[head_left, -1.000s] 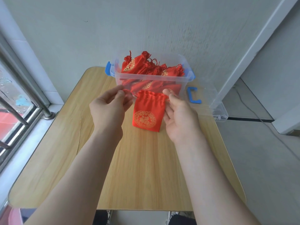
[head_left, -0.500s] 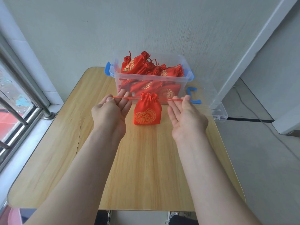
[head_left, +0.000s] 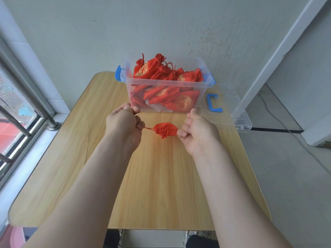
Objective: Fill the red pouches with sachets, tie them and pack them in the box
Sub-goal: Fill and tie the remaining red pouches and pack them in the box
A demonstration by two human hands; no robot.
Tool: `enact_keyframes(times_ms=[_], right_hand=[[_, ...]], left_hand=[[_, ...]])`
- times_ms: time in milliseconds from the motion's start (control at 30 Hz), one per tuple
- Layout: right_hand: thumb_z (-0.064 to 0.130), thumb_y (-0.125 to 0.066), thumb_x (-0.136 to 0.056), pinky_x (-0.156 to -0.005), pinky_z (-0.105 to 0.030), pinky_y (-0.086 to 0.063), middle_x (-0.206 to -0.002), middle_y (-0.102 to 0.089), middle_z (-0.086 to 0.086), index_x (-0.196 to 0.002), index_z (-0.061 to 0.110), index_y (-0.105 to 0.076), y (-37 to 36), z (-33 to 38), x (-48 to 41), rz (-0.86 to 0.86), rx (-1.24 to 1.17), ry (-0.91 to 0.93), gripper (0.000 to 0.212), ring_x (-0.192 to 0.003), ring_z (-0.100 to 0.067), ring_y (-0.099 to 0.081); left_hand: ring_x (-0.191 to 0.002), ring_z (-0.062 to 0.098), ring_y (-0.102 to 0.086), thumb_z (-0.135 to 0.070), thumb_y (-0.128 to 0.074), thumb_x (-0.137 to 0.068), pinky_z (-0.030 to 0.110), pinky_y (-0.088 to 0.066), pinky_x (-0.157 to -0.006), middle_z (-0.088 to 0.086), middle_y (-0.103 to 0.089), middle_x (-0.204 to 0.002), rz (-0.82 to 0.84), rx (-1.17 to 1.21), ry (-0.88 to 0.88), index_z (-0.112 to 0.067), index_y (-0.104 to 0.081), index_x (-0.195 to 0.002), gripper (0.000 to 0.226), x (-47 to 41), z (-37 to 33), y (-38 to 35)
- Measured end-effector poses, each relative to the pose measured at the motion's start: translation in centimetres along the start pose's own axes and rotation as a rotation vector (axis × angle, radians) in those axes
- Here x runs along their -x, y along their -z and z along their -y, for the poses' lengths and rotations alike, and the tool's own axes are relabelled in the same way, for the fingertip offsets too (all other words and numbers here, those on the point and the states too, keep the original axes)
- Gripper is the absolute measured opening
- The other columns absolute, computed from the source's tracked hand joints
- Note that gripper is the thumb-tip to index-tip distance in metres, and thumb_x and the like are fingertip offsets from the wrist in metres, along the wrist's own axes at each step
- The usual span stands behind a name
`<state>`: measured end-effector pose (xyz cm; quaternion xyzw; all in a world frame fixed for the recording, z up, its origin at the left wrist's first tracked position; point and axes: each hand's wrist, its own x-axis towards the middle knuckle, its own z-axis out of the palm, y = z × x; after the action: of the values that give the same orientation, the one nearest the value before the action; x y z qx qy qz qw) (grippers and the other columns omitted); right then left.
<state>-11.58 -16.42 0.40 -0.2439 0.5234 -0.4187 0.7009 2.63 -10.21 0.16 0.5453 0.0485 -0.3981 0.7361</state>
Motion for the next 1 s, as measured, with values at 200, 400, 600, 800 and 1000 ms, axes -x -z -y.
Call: enact_keyframes(times_ms=[200, 400, 600, 800, 1000], right_hand=[[0.024, -0.061, -0.110, -0.043, -0.025, -0.029, -0.061, -0.043, 0.003, -0.086, 0.007, -0.064, 0.4, -0.1, -0.5, -0.028, 0.086, 0.123, 0.029, -0.043, -0.010, -0.032], [0.029, -0.059, -0.111, -0.048, -0.026, -0.052, -0.063, -0.066, -0.001, -0.097, 0.007, -0.067, 0.4, -1.2, -0.1, 0.097, 0.247, 0.119, 0.027, -0.047, -0.012, -0.056], [0.021, -0.059, -0.107, -0.069, -0.049, -0.067, -0.088, -0.075, -0.017, -0.098, 0.000, -0.065, 1.0, -2.4, -1.3, 0.208, 0.709, 0.165, 0.023, -0.062, -0.033, -0.078], [0.029, -0.065, -0.103, -0.070, -0.039, -0.064, -0.072, -0.077, -0.013, -0.083, 0.002, -0.072, 1.4, -2.8, -1.2, 0.167, 1.157, 0.463, 0.034, -0.068, -0.028, -0.076], [0.030, -0.058, -0.109, -0.059, -0.033, -0.057, -0.074, -0.078, -0.010, -0.106, 0.005, -0.069, 1.5, -3.0, -1.4, 0.369, 1.073, 0.139, 0.027, -0.056, -0.019, -0.071]], left_hand=[[-0.037, 0.008, -0.033, -0.002, -0.048, -0.110, 0.026, -0.035, -0.054, 0.007, -0.061, -0.078, 0.022, -0.083, -0.042, -0.007, -0.057, -0.087, 0.026, 1.2, 0.3, -0.1], [-0.050, 0.011, -0.034, -0.016, -0.047, -0.110, 0.024, -0.035, -0.055, 0.011, -0.078, -0.082, 0.072, -0.114, 0.029, -0.009, -0.059, -0.103, 0.016, 0.8, 0.0, -0.2], [-0.062, 0.012, -0.039, 0.001, -0.052, -0.108, 0.028, -0.044, -0.067, 0.015, -0.071, -0.099, 0.147, -0.288, -0.064, 0.000, -0.069, -0.093, 0.022, 0.8, 0.9, 0.0], [-0.069, 0.017, -0.055, -0.014, -0.051, -0.112, 0.031, -0.054, -0.064, 0.005, -0.079, -0.091, 0.222, -0.460, 0.007, -0.006, -0.064, -0.114, 0.016, 0.7, 1.3, 0.5], [-0.069, 0.024, -0.077, -0.016, -0.047, -0.112, 0.034, -0.058, -0.061, 0.012, -0.081, -0.094, 0.269, -0.720, 0.092, -0.008, -0.057, -0.124, 0.017, 1.1, 1.6, 0.8]])
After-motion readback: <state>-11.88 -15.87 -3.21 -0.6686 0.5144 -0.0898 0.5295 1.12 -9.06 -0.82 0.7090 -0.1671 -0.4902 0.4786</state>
